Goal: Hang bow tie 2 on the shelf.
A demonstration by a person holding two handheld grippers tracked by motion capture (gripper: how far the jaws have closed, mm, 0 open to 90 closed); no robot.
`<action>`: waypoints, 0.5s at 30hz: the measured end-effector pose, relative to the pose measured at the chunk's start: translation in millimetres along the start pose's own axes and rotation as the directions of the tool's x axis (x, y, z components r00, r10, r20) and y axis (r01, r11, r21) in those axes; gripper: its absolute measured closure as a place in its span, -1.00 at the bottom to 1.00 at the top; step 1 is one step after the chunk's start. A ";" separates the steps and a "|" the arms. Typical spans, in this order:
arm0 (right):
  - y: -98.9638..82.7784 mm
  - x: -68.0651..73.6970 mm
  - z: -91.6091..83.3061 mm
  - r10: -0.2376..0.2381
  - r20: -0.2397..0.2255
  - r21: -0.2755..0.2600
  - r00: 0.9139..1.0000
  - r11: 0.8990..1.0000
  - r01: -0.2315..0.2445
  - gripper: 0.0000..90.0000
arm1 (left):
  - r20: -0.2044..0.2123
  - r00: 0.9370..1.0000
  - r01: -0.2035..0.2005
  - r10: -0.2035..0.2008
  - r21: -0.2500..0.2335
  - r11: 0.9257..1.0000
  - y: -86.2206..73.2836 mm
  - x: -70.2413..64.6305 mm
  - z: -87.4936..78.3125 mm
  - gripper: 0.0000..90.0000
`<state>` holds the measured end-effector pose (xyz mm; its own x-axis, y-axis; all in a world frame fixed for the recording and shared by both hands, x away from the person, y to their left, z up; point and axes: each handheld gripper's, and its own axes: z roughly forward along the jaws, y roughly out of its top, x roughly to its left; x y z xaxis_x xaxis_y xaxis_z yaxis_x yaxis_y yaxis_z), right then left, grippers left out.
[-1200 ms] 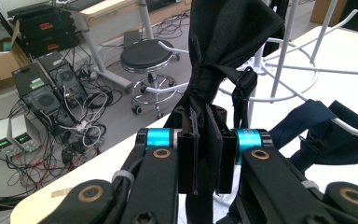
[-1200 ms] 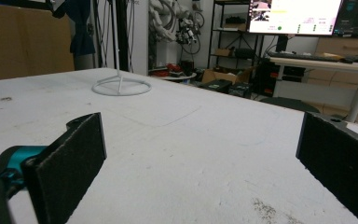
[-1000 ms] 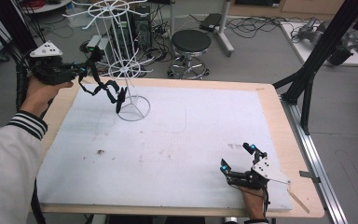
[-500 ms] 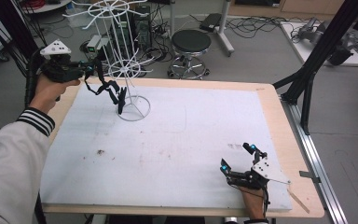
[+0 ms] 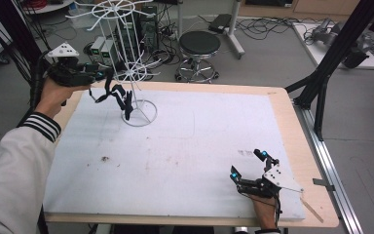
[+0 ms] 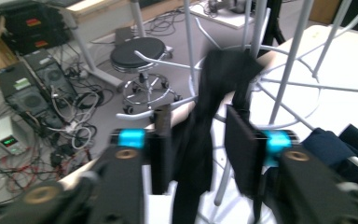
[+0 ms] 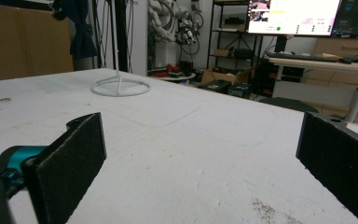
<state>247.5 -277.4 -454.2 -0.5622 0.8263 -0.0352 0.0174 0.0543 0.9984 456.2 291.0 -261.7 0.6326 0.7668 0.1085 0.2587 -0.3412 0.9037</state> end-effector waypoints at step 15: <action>0.1 0.3 0.6 -0.013 0.002 -0.003 1.000 1.000 0.013 -0.99 | -0.019 0.999 0.024 -0.026 -0.094 0.995 -12.7 -9.3 -20.9 -0.96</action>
<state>247.8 -276.8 -454.1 -0.5607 0.8266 -0.0482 0.0076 0.0633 0.9980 431.8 299.6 -265.5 0.6116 0.7856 0.0933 0.2040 -0.2706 0.9408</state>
